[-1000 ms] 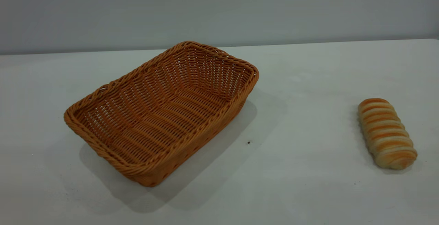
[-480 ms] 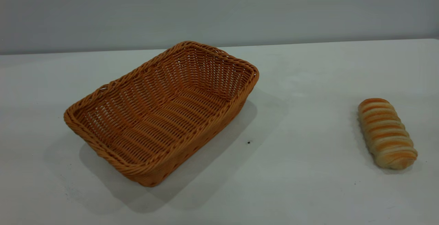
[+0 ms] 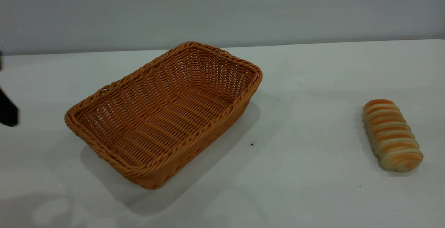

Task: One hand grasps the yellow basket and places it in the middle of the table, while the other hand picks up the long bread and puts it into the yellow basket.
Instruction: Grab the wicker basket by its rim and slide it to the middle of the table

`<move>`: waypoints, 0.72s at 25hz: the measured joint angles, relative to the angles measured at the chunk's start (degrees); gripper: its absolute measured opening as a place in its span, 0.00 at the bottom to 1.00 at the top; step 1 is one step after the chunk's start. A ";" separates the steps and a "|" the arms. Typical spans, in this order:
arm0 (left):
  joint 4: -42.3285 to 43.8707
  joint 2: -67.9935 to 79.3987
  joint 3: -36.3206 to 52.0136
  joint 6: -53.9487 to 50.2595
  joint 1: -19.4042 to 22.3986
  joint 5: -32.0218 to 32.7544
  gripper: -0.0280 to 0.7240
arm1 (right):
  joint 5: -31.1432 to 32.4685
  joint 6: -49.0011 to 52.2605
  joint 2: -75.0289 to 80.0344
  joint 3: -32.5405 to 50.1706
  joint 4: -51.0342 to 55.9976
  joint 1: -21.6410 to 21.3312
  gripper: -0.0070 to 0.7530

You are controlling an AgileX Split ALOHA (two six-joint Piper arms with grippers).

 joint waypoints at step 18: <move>-7.47 26.13 -21.75 -5.86 0.00 11.47 0.81 | -0.55 -4.44 0.00 0.00 9.18 0.53 0.66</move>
